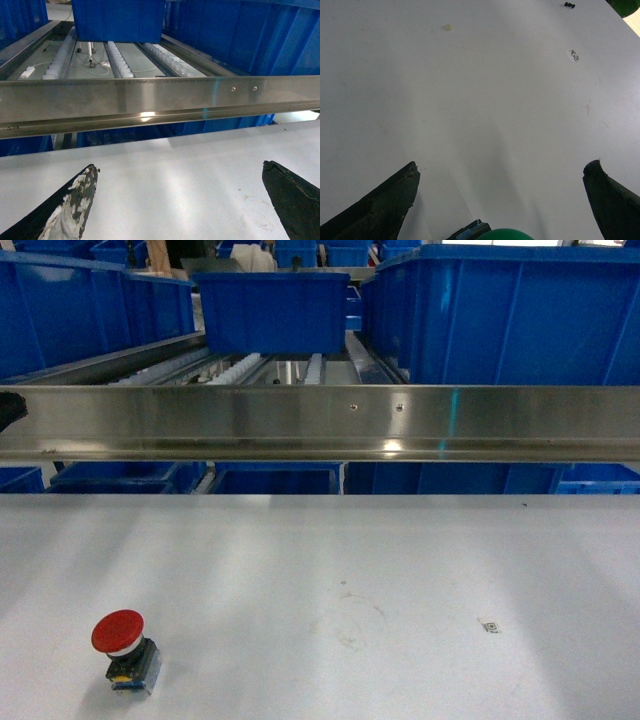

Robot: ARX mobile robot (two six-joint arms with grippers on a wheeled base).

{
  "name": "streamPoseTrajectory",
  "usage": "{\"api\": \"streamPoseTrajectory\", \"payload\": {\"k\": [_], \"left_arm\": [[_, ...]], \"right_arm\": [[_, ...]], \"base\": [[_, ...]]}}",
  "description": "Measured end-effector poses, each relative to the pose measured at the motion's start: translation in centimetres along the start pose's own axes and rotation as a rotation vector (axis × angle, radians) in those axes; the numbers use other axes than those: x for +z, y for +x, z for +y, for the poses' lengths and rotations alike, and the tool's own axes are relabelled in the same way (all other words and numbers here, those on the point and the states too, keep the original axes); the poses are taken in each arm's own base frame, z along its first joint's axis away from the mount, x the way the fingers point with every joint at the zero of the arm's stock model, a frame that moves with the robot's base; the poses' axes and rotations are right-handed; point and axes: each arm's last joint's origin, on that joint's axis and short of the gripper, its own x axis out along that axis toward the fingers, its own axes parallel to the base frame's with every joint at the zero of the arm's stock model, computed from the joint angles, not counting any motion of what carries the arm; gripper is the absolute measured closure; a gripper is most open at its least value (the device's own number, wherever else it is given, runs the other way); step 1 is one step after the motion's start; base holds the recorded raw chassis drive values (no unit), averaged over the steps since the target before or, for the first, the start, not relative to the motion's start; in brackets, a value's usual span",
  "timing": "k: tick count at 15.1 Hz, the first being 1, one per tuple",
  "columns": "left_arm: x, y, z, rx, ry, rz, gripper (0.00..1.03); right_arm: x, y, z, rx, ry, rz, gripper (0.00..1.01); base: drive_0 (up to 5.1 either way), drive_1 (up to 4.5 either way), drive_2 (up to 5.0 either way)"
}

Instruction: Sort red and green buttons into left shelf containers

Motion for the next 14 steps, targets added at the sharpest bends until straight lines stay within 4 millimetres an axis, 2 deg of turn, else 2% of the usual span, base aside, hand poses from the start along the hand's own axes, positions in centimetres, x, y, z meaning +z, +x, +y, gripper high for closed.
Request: {"api": "streamPoseTrajectory", "payload": {"k": [9, 10, 14], "left_arm": [[0.0, 0.0, 0.0, 0.000, 0.000, 0.000, 0.05], [0.0, 0.0, 0.0, 0.000, 0.000, -0.001, 0.05], [0.0, 0.0, 0.0, 0.000, 0.000, 0.000, 0.05]], "right_arm": [[-0.1, 0.0, 0.0, -0.008, -0.014, 0.003, 0.03], [-1.2, 0.9, 0.2, -0.046, -0.046, 0.027, 0.11], [-1.2, 0.9, 0.2, -0.045, -0.046, 0.027, 0.26]], "base": [[0.0, 0.00, 0.0], [0.0, 0.00, 0.0], [0.0, 0.00, 0.0]]}}
